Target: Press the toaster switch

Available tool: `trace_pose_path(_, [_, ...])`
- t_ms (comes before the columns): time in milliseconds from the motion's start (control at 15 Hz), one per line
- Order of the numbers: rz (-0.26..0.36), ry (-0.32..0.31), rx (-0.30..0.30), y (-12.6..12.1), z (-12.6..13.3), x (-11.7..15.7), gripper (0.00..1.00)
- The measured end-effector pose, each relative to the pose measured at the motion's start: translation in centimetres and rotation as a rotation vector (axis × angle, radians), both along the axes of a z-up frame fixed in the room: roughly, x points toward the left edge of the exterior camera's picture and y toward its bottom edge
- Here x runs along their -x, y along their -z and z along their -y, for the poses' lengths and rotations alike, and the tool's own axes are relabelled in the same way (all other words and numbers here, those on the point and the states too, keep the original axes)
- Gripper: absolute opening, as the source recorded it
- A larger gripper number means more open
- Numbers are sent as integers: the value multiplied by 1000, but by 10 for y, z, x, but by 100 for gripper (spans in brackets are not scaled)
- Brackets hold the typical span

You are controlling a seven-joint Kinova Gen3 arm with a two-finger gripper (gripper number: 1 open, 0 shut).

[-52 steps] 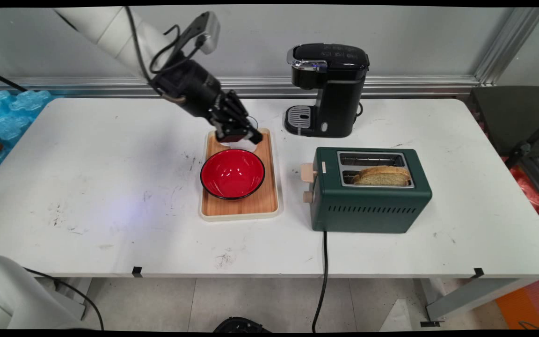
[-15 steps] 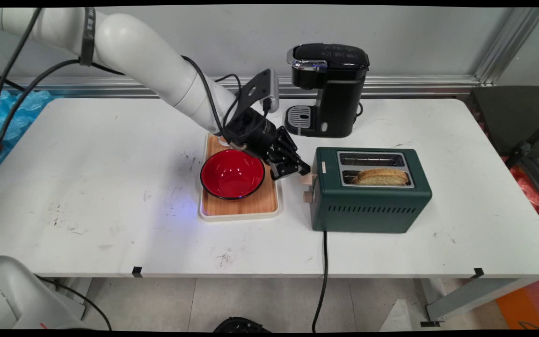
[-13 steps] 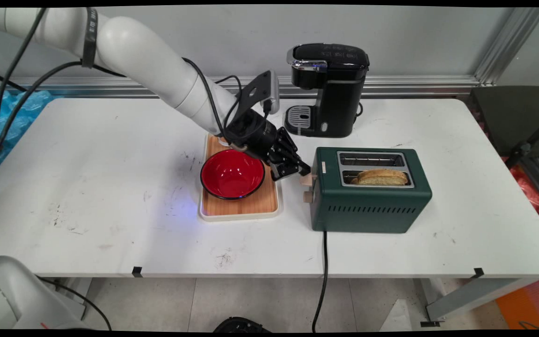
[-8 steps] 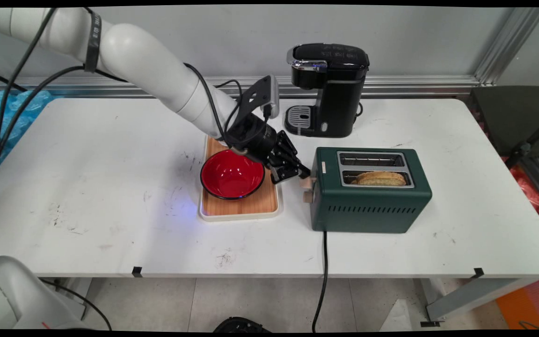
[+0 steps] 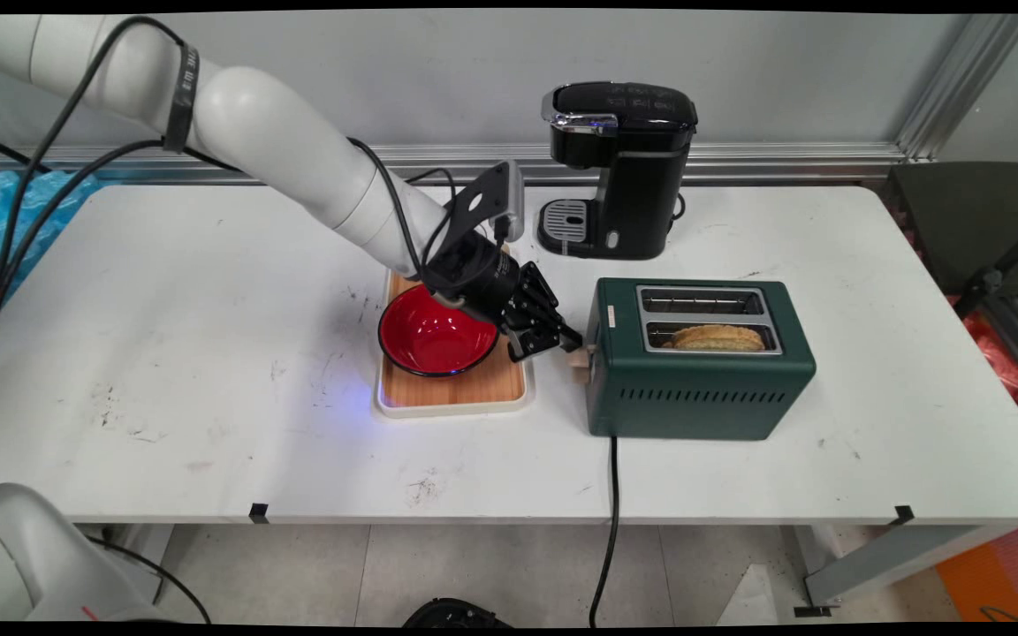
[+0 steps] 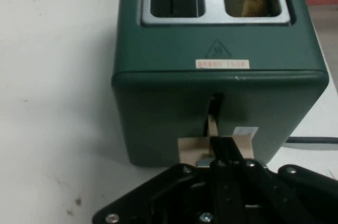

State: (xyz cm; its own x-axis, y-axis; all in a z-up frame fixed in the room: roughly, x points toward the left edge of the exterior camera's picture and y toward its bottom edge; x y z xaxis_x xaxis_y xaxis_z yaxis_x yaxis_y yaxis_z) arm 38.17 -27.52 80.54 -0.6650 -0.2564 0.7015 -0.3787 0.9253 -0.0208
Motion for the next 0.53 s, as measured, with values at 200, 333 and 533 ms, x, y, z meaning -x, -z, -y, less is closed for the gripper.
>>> trace_pose_path(200, [3,1,-3,6,1,-1,0])
trace_pose_path(333, [4,0,-4,10,2,-2,0])
trace_pose_path(533, [7,-2,-4,14,4,-5,0])
